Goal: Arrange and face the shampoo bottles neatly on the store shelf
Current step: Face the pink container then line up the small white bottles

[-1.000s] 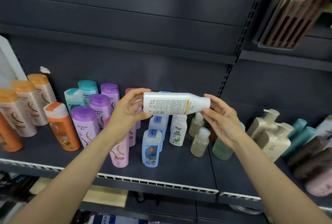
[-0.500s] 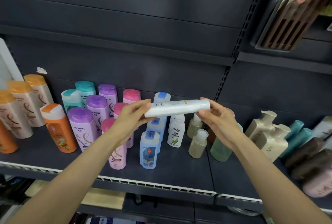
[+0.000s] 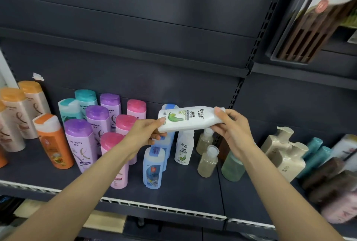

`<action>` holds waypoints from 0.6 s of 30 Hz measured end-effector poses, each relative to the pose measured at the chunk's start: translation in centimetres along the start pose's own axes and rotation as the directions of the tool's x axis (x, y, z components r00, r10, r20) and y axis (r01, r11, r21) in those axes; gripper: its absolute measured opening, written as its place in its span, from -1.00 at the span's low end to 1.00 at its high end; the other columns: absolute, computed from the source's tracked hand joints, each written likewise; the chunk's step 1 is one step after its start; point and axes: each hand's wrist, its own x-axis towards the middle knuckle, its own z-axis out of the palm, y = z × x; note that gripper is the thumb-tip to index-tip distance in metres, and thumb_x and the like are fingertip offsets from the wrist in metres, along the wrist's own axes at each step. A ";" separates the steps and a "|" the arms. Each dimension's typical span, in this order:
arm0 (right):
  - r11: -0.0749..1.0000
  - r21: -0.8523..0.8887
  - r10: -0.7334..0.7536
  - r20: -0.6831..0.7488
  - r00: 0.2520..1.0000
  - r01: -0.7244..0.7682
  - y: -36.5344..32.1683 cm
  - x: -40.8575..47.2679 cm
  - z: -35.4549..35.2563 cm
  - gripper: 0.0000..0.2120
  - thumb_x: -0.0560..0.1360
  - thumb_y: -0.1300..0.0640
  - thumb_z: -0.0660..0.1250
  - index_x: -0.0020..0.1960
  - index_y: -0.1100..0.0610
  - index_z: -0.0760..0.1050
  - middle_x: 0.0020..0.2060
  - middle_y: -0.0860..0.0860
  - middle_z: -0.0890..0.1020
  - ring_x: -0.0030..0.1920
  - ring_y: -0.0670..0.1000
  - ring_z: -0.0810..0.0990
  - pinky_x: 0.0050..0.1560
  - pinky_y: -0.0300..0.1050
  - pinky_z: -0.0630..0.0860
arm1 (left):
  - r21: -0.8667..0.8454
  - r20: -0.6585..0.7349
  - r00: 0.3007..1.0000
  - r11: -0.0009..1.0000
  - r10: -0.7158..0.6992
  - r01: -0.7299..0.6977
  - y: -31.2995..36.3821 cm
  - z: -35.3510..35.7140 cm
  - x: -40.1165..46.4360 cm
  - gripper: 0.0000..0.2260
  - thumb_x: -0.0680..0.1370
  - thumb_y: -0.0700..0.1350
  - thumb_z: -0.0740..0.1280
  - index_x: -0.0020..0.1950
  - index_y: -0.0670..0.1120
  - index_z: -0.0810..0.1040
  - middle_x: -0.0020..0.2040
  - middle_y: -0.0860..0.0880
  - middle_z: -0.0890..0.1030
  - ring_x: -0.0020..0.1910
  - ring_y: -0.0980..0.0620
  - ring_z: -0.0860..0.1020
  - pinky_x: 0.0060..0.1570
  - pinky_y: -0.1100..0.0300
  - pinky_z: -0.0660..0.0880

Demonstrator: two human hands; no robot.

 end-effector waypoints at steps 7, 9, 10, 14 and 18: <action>0.995 -0.101 -0.029 -0.049 0.998 0.024 0.7 1.4 -0.2 -0.80 0.48 0.20 0.39 0.06 0.26 0.56 -0.04 0.18 0.68 0.04 0.11 0.66 0.09 -0.02 0.59 | 0.159 0.024 1.000 0.987 0.003 -0.007 -2.0 1.0 2.1 -0.81 0.57 -0.11 0.30 0.01 -0.22 0.59 -0.22 -0.10 0.65 -0.34 0.15 0.60 -0.28 0.30 0.57; 0.984 -0.175 -0.060 -0.076 0.995 0.046 0.9 1.9 0.0 -0.89 0.47 0.20 0.40 -0.02 0.16 0.56 -0.07 0.12 0.68 0.01 0.07 0.66 0.01 -0.07 0.61 | 0.312 0.013 0.997 0.947 0.076 -0.077 -2.9 1.0 2.8 -0.84 0.54 -0.15 0.34 0.00 -0.24 0.58 -0.18 -0.13 0.64 -0.30 0.11 0.61 -0.17 0.22 0.60; 0.973 -0.222 -0.080 -0.083 0.993 0.060 1.1 2.1 0.1 -0.92 0.46 0.21 0.41 -0.05 0.12 0.55 -0.09 0.09 0.67 -0.02 0.05 0.65 -0.03 -0.09 0.62 | 0.433 0.009 0.990 0.892 0.141 -0.131 -3.4 0.8 3.1 -0.86 0.53 -0.14 0.35 0.01 -0.20 0.59 -0.13 -0.12 0.65 -0.23 0.07 0.62 -0.11 0.19 0.59; 0.884 -0.450 -0.153 -0.016 0.988 0.129 2.7 2.8 0.1 -0.87 0.43 0.19 0.44 -0.05 0.08 0.54 -0.12 0.02 0.65 -0.07 0.02 0.62 -0.06 0.00 0.60 | 0.767 0.079 0.934 0.577 0.348 -0.280 -4.3 -0.4 3.7 -0.77 0.54 -0.12 0.35 0.17 -0.15 0.56 0.06 -0.08 0.57 0.04 -0.03 0.52 0.03 0.18 0.45; 0.686 -0.686 -0.182 0.159 0.970 0.241 4.6 3.5 0.6 -0.81 0.41 0.13 0.46 0.00 0.09 0.57 -0.06 0.01 0.62 -0.11 -0.01 0.59 -0.06 -0.14 0.53 | 0.884 0.179 0.953 0.386 0.243 -0.265 -4.3 -1.3 4.1 -0.62 0.56 -0.01 0.31 0.36 -0.06 0.43 0.31 -0.05 0.46 0.29 -0.07 0.38 0.27 0.05 0.37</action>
